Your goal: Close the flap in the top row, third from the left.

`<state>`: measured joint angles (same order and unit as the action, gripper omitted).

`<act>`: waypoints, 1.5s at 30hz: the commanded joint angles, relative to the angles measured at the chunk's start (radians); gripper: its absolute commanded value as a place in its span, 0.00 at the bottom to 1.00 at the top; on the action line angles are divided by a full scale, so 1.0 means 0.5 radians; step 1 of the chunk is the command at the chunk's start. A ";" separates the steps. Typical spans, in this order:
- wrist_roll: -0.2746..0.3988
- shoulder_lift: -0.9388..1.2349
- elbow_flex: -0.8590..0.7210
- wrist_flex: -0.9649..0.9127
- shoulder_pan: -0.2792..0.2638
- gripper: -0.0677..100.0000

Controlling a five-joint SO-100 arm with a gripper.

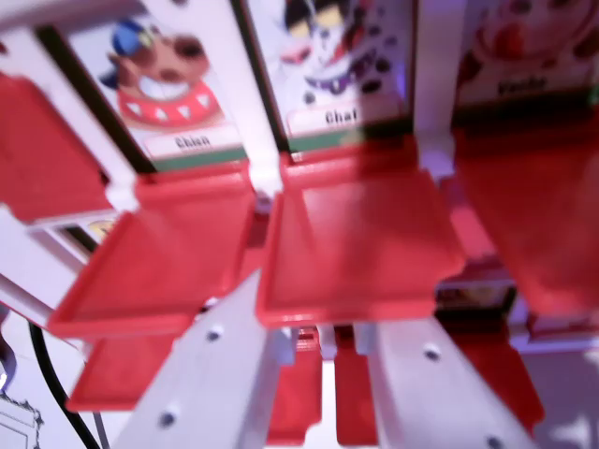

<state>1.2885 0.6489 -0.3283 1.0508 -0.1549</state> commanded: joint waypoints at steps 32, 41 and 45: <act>0.021 0.015 0.298 -0.282 0.061 0.02; 0.003 0.015 0.304 -0.249 0.055 0.02; -0.003 0.046 0.291 -0.141 0.055 0.02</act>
<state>1.2885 0.6105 -0.2976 0.9587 -0.1304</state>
